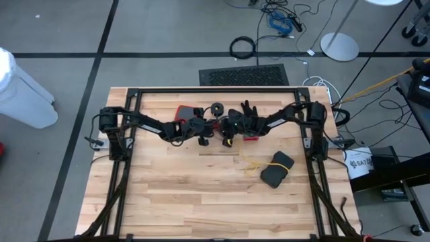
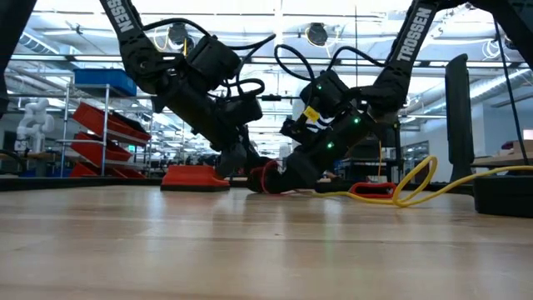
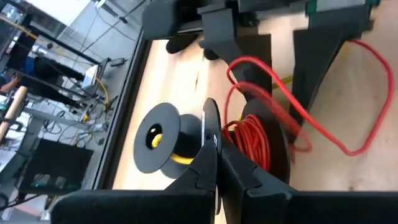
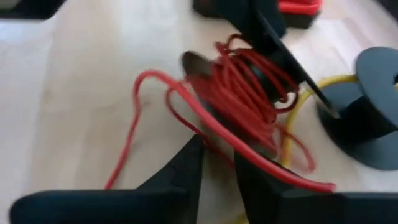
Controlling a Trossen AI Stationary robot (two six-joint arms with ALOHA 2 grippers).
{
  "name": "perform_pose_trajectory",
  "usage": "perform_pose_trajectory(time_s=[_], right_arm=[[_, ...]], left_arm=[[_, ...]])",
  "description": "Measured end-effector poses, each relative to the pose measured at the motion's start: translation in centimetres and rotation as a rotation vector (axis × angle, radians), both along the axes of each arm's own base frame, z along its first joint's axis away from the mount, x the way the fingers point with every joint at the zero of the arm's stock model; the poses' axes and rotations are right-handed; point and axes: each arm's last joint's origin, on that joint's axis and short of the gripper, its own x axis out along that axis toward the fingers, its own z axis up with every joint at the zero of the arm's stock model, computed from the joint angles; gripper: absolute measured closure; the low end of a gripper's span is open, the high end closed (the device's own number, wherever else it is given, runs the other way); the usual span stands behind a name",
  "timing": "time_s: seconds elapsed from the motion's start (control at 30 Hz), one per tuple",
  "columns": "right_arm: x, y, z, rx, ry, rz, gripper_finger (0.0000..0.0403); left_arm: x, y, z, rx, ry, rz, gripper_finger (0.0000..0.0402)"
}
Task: Coil cords
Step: Coil the red wire onto spool
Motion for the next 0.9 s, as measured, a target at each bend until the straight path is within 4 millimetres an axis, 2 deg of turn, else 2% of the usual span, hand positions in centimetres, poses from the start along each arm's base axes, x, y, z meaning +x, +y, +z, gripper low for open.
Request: perform_pose_trajectory(time_s=[0.27,0.47,0.6,0.73,0.83,0.9], right_arm=[[-1.8,0.7,3.0,0.015,0.146,0.051,0.0286],[-3.6,1.5,5.1,0.058,0.251,0.051,0.0277],[-3.8,1.7,7.1,0.056,0.177,0.039,0.0277],[-3.2,1.8,8.4,0.027,0.056,0.045,0.0277],[-2.8,1.6,7.9,0.026,0.04,0.043,0.0277],[-2.6,1.5,7.3,0.034,0.055,0.038,0.0277]], left_arm=[[0.1,-0.1,-0.1,0.01,0.012,-0.04,0.0395],[0.1,-0.3,-0.2,0.048,0.042,-0.071,0.0395],[0.1,-0.5,-0.2,0.064,0.056,-0.089,0.0395],[0.1,-0.9,-0.3,0.085,0.077,-0.118,0.0395],[0.1,-1.4,-0.4,0.09,0.09,-0.14,0.038],[0.1,-1.9,-0.6,0.09,0.115,-0.169,0.0355]])
